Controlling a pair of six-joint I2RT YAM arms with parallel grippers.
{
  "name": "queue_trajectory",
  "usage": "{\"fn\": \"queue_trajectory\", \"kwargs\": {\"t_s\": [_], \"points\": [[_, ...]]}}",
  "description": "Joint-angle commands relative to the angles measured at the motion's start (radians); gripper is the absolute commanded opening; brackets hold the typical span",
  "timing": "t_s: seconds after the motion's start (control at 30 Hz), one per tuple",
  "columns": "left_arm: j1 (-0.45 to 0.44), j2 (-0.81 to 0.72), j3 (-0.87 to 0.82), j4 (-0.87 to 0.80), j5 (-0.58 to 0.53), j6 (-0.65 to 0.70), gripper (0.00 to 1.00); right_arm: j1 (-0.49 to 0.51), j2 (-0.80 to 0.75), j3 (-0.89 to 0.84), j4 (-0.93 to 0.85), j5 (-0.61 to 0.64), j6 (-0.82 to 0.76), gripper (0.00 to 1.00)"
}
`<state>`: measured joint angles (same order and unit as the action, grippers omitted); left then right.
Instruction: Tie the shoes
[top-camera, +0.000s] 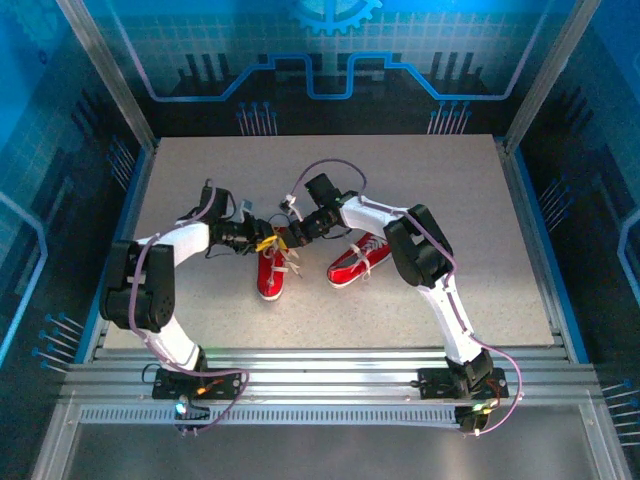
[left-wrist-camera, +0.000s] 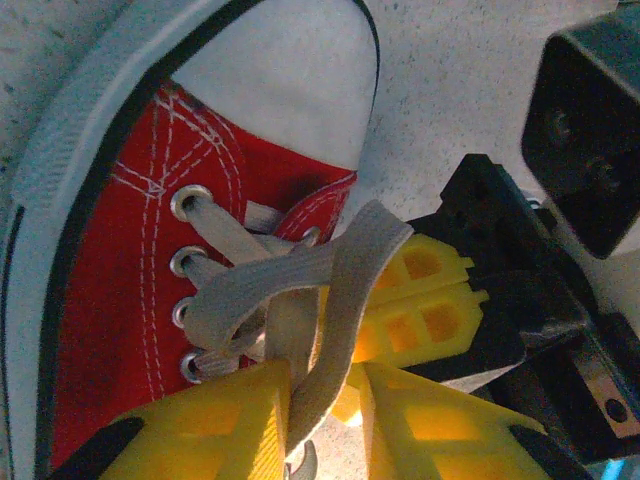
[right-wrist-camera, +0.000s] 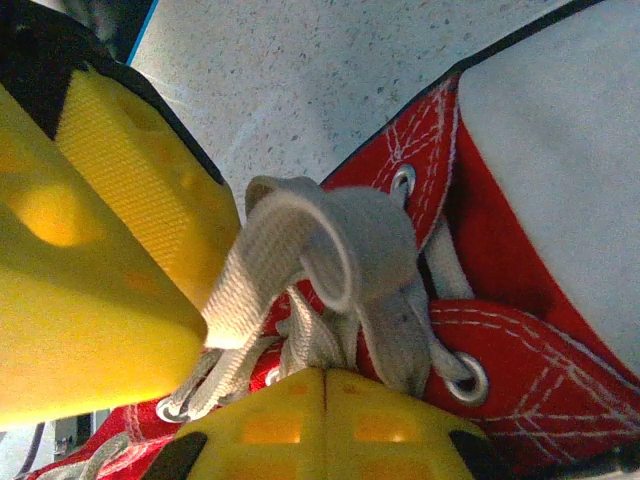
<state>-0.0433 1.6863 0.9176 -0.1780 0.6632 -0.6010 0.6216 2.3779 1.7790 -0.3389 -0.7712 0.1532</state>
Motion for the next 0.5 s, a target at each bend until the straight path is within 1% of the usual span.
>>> {"fn": "queue_trajectory", "kwargs": {"t_s": [0.0, 0.07, 0.13, 0.2, 0.3, 0.47], "points": [[-0.007, 0.007, 0.02, 0.002, 0.009, -0.017, 0.25, 0.029, 0.005, -0.017, -0.044, 0.038, -0.018, 0.0], [-0.007, -0.012, 0.017, 0.005, -0.005, -0.019, 0.27, 0.028, 0.006, -0.019, -0.048, 0.038, -0.02, 0.0], [-0.006, -0.024, 0.024, -0.019, -0.017, -0.012, 0.32, 0.028, 0.006, -0.02, -0.049, 0.038, -0.023, 0.0], [-0.005, -0.035, 0.029, -0.036, -0.03, -0.008, 0.35, 0.028, 0.006, -0.021, -0.053, 0.041, -0.026, 0.0], [0.003, -0.057, 0.018, -0.028, -0.041, -0.026, 0.35, 0.028, 0.004, -0.022, -0.053, 0.043, -0.027, 0.0], [0.03, -0.079, -0.002, -0.029, -0.043, -0.056, 0.3, 0.029, 0.002, -0.02, -0.056, 0.047, -0.03, 0.0]]}}
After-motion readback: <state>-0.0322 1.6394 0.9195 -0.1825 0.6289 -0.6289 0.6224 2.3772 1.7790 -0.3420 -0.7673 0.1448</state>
